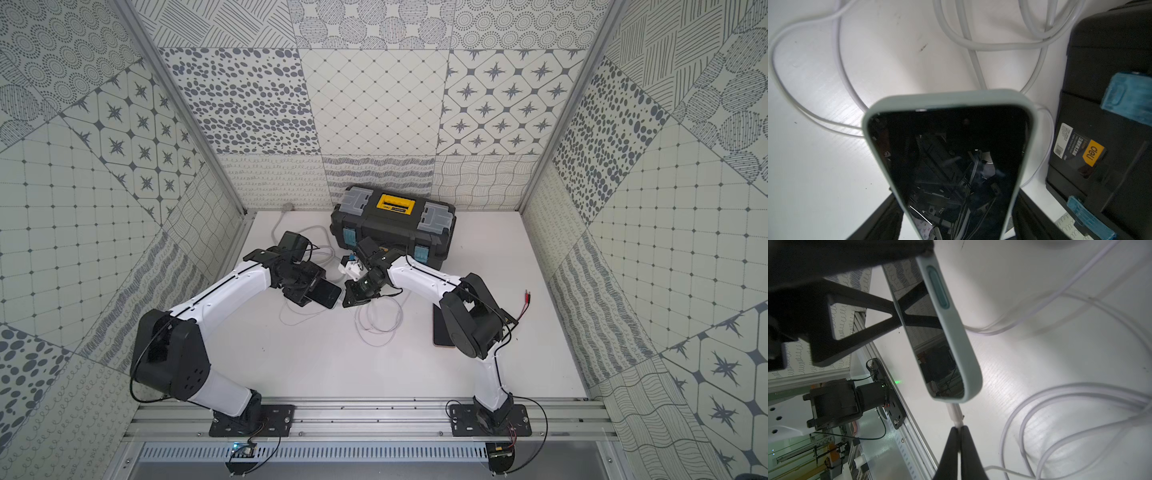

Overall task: Unplug the charging cable from the phone
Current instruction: Remove the charging cable from the phone.

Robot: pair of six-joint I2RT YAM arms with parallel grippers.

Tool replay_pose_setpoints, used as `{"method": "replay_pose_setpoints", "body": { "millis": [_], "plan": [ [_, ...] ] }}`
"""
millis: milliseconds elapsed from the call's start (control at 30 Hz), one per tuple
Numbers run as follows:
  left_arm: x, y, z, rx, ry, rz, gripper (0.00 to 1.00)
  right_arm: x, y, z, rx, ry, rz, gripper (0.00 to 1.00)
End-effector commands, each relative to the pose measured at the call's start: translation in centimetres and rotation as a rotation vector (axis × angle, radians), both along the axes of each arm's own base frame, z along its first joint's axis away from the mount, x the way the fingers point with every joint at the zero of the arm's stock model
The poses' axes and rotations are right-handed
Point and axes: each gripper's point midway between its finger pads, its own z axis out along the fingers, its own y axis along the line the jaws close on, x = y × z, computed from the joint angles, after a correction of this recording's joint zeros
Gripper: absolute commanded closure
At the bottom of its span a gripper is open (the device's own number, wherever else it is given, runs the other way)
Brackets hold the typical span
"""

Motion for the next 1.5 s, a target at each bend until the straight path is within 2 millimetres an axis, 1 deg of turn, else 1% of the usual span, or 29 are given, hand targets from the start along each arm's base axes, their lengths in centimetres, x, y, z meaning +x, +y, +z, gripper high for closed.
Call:
{"method": "replay_pose_setpoints", "body": {
  "millis": [0,567,1200,1367,1467],
  "plan": [
    [0.6,0.3,0.7,-0.01,-0.045,0.0,0.66,-0.1,-0.3,0.7,0.004,-0.019,-0.008,1.0],
    [0.9,0.2,0.7,-0.026,-0.056,0.002,0.69,-0.2,-0.7,0.9,0.002,-0.026,-0.013,1.0],
    [0.9,0.8,0.6,-0.035,-0.057,0.015,0.73,-0.2,-1.0,0.8,0.003,-0.024,-0.021,1.0],
    [0.8,0.9,0.7,-0.033,-0.059,0.02,0.73,-0.1,-1.4,0.7,-0.004,-0.024,-0.033,1.0],
    [0.6,1.0,0.7,-0.031,-0.058,0.02,0.73,0.4,-1.8,0.7,-0.01,-0.034,-0.056,1.0]
  ]
}}
